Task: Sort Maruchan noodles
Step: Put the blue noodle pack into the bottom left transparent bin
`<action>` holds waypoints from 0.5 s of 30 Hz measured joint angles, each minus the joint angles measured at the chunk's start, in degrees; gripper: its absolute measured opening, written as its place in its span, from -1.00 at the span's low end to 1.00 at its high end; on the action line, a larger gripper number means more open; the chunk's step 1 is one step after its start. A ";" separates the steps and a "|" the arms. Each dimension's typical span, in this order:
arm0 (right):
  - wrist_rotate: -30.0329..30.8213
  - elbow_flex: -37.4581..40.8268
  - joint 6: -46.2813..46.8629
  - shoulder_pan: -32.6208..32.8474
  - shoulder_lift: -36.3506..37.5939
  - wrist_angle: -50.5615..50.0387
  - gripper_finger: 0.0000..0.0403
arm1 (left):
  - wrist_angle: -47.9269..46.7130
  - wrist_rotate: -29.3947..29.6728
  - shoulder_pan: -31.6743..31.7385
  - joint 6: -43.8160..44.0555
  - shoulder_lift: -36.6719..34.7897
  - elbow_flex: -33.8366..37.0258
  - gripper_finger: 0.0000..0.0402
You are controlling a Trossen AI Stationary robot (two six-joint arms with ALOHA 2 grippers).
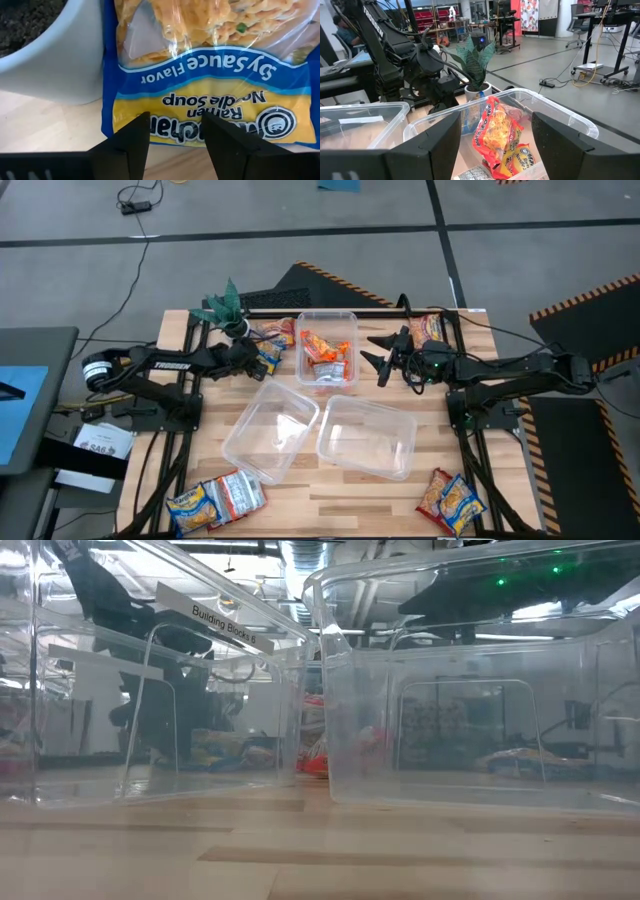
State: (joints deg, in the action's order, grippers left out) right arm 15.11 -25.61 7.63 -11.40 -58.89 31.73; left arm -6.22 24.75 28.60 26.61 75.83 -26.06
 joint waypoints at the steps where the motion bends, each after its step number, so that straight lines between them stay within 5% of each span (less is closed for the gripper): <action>1: 0.00 0.00 -0.01 0.00 0.00 -0.01 0.31 | -0.02 -0.02 0.00 -0.47 0.00 0.00 -0.22; 9: 0.00 0.00 -0.03 0.00 0.00 0.00 0.31 | -4.28 -1.97 0.00 -3.56 0.00 -1.72 -0.92; 15: 0.00 0.00 -0.08 0.00 0.00 -0.01 0.31 | -7.25 -2.01 -1.10 -4.59 -0.43 -3.62 -1.00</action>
State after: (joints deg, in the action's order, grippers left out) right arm 15.11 -25.61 7.55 -11.40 -58.89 31.72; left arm -13.47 22.75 27.50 22.02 75.40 -29.69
